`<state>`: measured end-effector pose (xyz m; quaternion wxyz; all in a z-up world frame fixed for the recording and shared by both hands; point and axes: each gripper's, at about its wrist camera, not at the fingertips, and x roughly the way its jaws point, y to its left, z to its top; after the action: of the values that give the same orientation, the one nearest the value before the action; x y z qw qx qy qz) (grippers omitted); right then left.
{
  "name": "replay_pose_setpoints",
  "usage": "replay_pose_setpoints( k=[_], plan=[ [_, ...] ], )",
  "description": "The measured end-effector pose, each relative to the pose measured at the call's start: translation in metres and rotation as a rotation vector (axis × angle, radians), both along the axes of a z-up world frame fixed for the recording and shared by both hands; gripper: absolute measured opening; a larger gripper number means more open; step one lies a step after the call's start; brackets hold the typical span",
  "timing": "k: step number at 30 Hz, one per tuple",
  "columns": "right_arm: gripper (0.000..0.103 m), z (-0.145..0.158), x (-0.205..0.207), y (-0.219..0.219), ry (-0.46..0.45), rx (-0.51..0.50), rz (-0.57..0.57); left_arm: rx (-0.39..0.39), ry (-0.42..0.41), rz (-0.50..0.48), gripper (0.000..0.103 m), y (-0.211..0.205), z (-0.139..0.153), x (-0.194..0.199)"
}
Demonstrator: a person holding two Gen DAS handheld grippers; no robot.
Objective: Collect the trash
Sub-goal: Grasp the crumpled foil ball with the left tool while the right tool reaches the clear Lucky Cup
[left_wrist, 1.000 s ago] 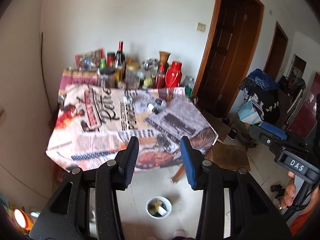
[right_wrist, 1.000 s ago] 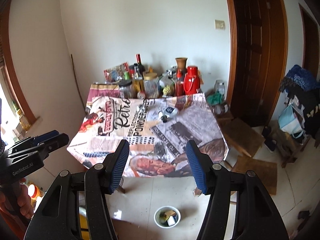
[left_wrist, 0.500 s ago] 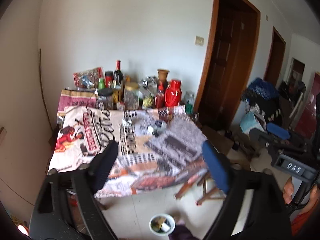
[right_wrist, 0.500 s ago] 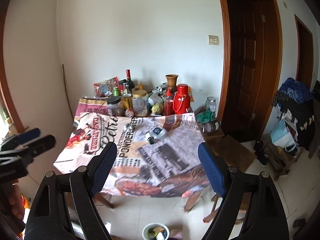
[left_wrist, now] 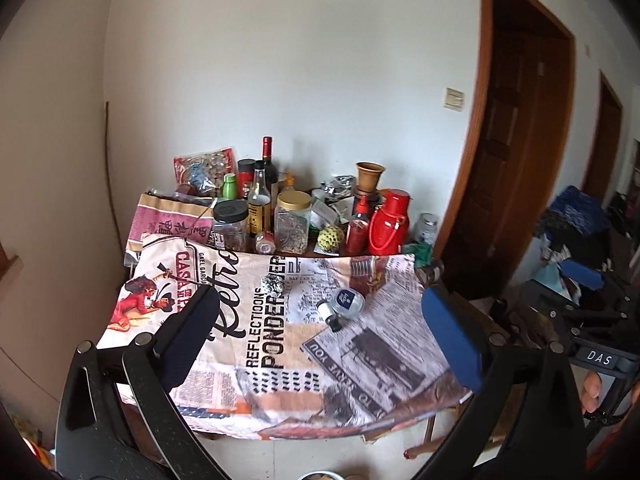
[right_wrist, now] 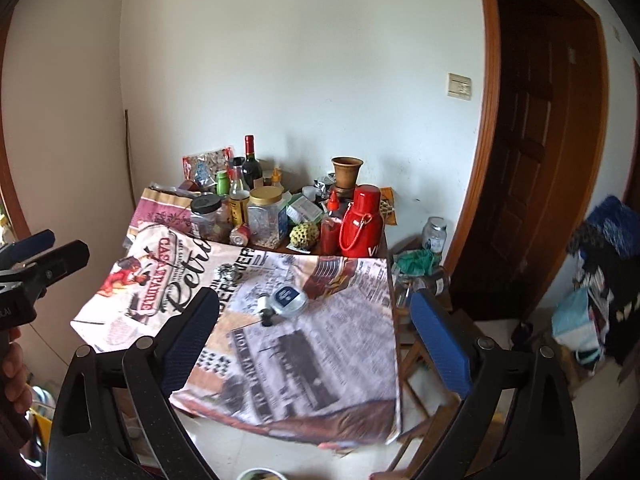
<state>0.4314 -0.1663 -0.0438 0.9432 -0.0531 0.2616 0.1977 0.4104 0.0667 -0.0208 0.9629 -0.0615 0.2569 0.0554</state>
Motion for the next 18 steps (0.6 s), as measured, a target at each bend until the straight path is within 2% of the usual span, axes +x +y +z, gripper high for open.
replay_pose_setpoints(
  k=[4, 9, 15, 18],
  plan=[
    [0.098, -0.008, 0.032, -0.003, 0.023, -0.011, 0.034, -0.02, 0.013, 0.044, 0.102, -0.003, -0.007, 0.026],
    [0.1, -0.026, 0.067, 0.003, 0.121, 0.008, 0.078, -0.012, 0.055, 0.095, 0.102, 0.002, -0.022, 0.053],
    [0.1, -0.052, 0.104, 0.019, 0.255, 0.025, 0.076, -0.073, 0.128, 0.065, 0.102, 0.03, -0.047, 0.095],
    [0.1, -0.067, 0.124, 0.03, 0.328, 0.073, 0.053, -0.09, 0.153, 0.042, 0.102, 0.047, -0.058, 0.119]
  ],
)
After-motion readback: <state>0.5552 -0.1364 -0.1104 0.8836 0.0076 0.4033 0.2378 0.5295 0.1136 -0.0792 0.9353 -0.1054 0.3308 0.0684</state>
